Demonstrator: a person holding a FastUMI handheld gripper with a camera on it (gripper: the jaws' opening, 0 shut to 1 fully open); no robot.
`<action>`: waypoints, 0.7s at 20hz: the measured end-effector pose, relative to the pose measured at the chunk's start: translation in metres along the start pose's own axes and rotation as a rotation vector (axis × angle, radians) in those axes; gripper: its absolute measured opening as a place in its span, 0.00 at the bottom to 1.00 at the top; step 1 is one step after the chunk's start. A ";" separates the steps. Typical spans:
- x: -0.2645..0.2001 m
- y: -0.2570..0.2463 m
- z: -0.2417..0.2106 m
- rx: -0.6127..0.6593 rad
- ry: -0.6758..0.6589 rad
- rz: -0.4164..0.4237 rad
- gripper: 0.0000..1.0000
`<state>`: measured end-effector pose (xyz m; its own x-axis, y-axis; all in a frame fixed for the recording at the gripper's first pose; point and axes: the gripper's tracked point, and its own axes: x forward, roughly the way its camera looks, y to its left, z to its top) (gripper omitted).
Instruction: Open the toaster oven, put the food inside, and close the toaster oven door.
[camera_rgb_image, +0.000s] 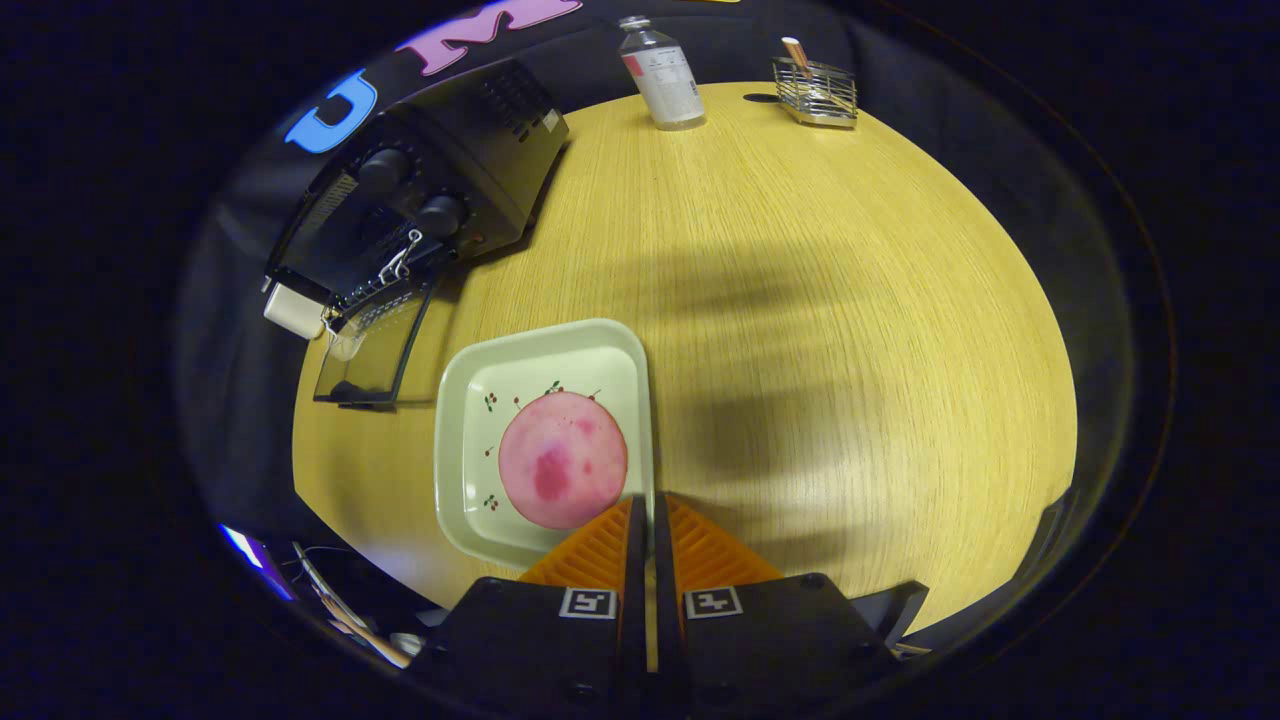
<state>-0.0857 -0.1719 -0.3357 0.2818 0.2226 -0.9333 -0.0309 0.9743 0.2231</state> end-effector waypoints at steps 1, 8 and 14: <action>0.000 0.001 0.001 -0.010 -0.007 -0.003 0.11; 0.002 -0.002 0.000 0.149 -0.009 0.065 0.06; -0.024 -0.003 0.009 0.278 -0.038 0.125 0.06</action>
<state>-0.0843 -0.1804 -0.3111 0.3277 0.3338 -0.8839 0.1950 0.8915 0.4089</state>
